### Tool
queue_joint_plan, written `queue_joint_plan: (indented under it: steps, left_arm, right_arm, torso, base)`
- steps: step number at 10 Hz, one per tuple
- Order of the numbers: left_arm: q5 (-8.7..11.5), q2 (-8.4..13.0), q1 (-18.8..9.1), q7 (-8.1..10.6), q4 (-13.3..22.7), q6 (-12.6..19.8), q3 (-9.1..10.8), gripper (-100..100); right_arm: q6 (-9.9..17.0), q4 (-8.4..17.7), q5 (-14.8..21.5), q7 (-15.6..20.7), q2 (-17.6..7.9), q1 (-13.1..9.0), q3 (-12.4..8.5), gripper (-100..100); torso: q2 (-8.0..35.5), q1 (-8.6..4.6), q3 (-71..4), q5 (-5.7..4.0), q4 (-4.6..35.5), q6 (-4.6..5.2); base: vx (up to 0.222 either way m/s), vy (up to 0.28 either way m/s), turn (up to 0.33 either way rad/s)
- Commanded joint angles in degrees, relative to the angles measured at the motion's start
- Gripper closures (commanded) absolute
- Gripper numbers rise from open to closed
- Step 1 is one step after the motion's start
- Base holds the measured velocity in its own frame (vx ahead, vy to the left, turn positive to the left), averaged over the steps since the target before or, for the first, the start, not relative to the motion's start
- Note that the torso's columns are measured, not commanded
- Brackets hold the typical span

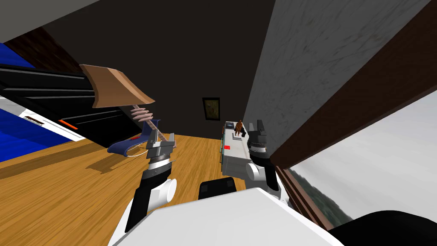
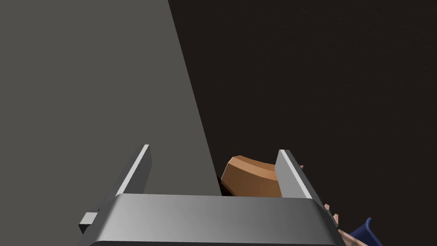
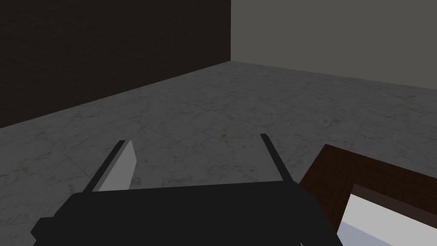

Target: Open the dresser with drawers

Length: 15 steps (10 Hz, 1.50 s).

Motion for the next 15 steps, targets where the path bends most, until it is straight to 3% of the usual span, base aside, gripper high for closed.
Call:
queue_joint_plan:
  steps: [1, 9, 10, 12, 15]
  left_arm:
    - [0.00, 0.00, 0.00, 0.00, 0.00, 0.00, 0.00, 0]
    - [0.00, 0.00, 0.00, 0.00, -0.02, -0.01, 0.00, 0]
    - [0.00, 0.00, 0.00, 0.00, -0.02, -0.01, 0.00, 0]
    - [0.00, 0.00, 0.00, 0.00, 0.01, 0.00, -0.01, 0]
    - [0.00, 0.00, 0.00, 0.00, 0.01, 0.00, -0.01, 0]
  right_arm:
    - [0.00, 0.00, 0.00, 0.00, 0.00, 0.00, 0.00, 0]
    - [-0.01, -0.02, 0.00, 0.00, 0.00, 0.00, 0.00, 0]
    - [1.12, 0.99, 0.98, 0.02, -2.20, -0.10, 0.19, -100]
    - [3.76, 3.34, 3.29, 0.07, -5.23, -0.35, 0.65, -100]
    - [9.28, 9.05, 8.45, 0.25, -8.94, -1.00, 1.72, -100]
  torso:
    - [2.32, 0.00, -4.67, 0.00, 2.35, 0.00]
    - [35.39, 0.00, -70.73, 0.00, 35.37, 0.00]
    - [39.62, 0.00, -79.19, 0.00, 39.60, 0.00]
    - [42.05, 0.06, -84.27, 0.01, 42.04, -0.03]
    - [42.27, 0.05, -84.57, 0.01, 42.27, -0.01]
  base:
    - [0.000, 0.000, 0.000]
    - [0.000, 0.000, 0.000]
    - [0.006, 0.010, 0.089]
    - [0.004, 0.026, 0.188]
    - [0.013, 0.045, 0.228]
